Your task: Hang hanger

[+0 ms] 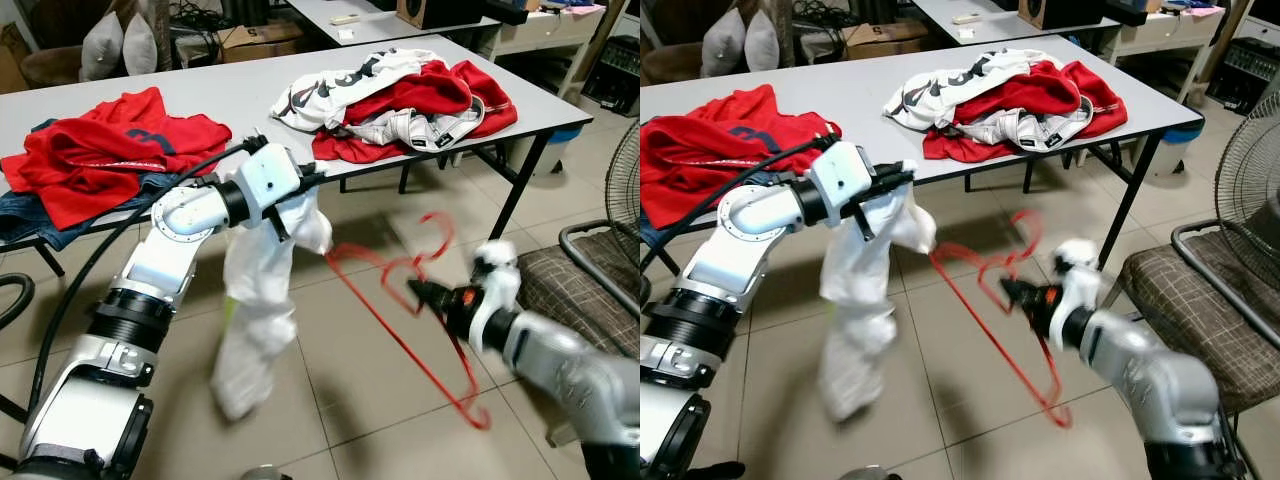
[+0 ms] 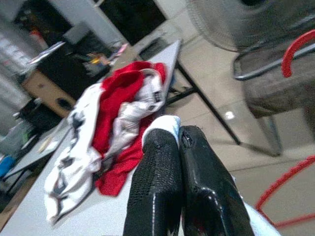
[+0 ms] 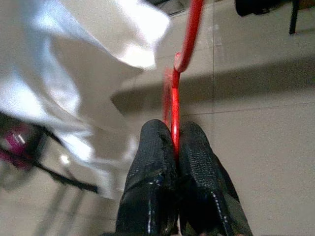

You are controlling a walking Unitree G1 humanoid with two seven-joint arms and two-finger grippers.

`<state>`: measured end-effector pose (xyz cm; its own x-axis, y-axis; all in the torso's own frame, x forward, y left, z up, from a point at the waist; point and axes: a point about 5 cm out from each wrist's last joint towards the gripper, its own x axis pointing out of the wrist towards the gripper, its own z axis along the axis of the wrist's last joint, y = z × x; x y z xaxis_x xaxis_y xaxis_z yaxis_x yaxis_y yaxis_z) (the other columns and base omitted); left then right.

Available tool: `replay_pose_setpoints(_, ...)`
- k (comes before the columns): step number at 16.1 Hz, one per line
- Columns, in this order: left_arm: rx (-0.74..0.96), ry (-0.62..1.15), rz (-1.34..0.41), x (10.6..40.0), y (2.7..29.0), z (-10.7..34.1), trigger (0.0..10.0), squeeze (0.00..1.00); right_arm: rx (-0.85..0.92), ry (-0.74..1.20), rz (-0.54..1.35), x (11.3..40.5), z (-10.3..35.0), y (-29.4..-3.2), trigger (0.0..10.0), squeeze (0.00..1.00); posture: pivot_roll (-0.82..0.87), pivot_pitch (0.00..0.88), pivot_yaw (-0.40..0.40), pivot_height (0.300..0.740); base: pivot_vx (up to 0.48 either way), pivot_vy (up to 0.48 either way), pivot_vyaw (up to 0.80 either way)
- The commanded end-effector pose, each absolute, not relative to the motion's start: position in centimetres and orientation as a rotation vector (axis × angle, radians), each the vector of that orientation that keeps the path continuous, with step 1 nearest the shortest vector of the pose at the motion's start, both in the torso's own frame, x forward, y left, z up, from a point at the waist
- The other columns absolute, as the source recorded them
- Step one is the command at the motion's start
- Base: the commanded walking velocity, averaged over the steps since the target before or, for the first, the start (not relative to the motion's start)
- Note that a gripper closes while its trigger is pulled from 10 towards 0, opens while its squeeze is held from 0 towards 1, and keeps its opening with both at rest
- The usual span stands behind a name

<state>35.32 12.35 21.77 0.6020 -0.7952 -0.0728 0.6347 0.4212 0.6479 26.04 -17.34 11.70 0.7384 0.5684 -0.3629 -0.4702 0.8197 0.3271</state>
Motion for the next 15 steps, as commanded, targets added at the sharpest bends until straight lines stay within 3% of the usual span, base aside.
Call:
replay_pose_setpoints(1, 0.713, -0.301, -0.963, 35.3, 11.6, 22.7, 10.0, 0.0, 0.159, 0.347, 0.641, 26.2, 13.4, -16.7, 10.0, 0.0, 0.0, 0.0, 0.045, 0.74, 0.0, 0.0, 0.0)
replay_pose_setpoints(6, 0.758, -0.248, -1.081, 34.7, 11.4, 21.8, 10.0, 0.0, 0.073, 0.134, 0.766, 26.1, 16.3, -16.8, 10.0, 0.0, 0.0, 0.0, 0.045, 0.74, 0.0, 0.0, 0.0)
replay_pose_setpoints(10, 0.772, -0.232, -1.05, 35.3, 12.3, 22.1, 10.0, 0.0, -0.065, 0.138, 0.852, 24.8, 16.1, -16.8, 10.0, 0.0, 0.0, 0.0, 0.042, 0.74, 0.0, 0.0, 0.0)
replay_pose_setpoints(13, 0.688, -0.091, -1.161, 34.8, 14.0, 21.2, 10.0, 0.0, 0.001, 0.083, 0.837, 24.5, 17.1, -19.3, 10.0, 0.0, -0.01, 0.0, 0.043, 0.74, 0.0, 0.0, 0.0)
replay_pose_setpoints(15, 0.718, 0.068, -1.217, 34.8, 15.2, 19.3, 10.0, 0.0, -0.01, 0.089, 0.83, 24.4, 17.5, -20.9, 10.0, 0.0, -0.02, 0.0, 0.043, 0.74, 0.0, 0.0, 0.0)
